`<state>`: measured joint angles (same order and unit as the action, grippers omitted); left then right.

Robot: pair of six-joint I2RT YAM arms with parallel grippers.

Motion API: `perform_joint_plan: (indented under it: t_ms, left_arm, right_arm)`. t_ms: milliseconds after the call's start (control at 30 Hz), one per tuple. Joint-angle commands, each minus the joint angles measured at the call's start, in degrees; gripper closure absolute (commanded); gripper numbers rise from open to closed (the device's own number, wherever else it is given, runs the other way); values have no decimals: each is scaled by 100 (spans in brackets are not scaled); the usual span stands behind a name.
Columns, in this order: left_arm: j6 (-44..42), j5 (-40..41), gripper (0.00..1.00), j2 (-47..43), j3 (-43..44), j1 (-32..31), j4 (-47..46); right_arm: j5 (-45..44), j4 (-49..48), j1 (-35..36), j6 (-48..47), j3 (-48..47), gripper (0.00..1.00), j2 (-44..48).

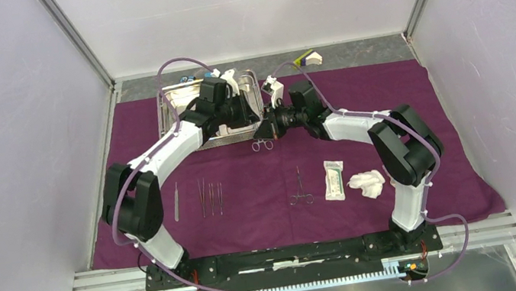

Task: Open and lay out the surgical kit
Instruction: Place the medical item in the surgical kit.

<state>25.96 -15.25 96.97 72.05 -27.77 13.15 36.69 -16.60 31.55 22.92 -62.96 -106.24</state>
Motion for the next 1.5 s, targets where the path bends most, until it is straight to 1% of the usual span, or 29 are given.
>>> perform_joint_plan:
  t_ms: [0,33,100,133,233,267,333,400,533,667,800,967,1067,1233,1467]
  left_arm:
    - [-105,-80,95,-26,91,6,-200]
    - [-215,-106,97,-69,75,23,-234]
    - [-446,-119,98,-155,14,67,-326]
    - [-548,-92,98,-198,3,106,-323]
    - [-724,-75,98,-316,-24,233,-197]
    - [-776,-48,98,-356,-17,254,-119]
    - [-867,3,98,-436,-16,248,110]
    - [-845,4,98,-520,-63,237,320]
    - [-696,144,98,-535,-121,113,895]
    - [-556,197,98,-453,-153,-311,1462]
    - [-123,-32,98,-450,-369,-646,1547]
    - [272,-91,98,-129,-386,-1067,1661]
    - [487,-140,98,110,-407,-1212,1780]
    - [723,28,98,384,-394,-1290,1874]
    - [1130,184,98,459,-367,-1436,1973]
  right_arm:
    - [23,-204,29,-25,-75,91,171]
    - [6,-180,27,-78,-55,88,202]
    - [-29,-100,27,-239,-48,81,281]
    - [-37,-47,27,-340,-37,76,345]
    - [-127,289,20,-889,-32,57,585]
    - [-186,432,0,-1151,-21,53,678]
    - [-310,719,-62,-1613,63,46,955]
    - [-406,930,-199,-2057,236,43,1243]
    - [-592,1097,-731,-2642,673,41,1734]
    - [-641,1379,-1395,-2952,807,41,1936]
    - [-834,1382,-1936,-3243,1134,41,2221]
    - [-870,1390,-2402,-3452,1596,41,2646]
    - [-839,1418,-2561,-3602,1789,40,2890]
    - [-875,1479,-2701,-3803,2030,40,3198]
    - [-641,1405,-2951,-3762,2216,40,3344]
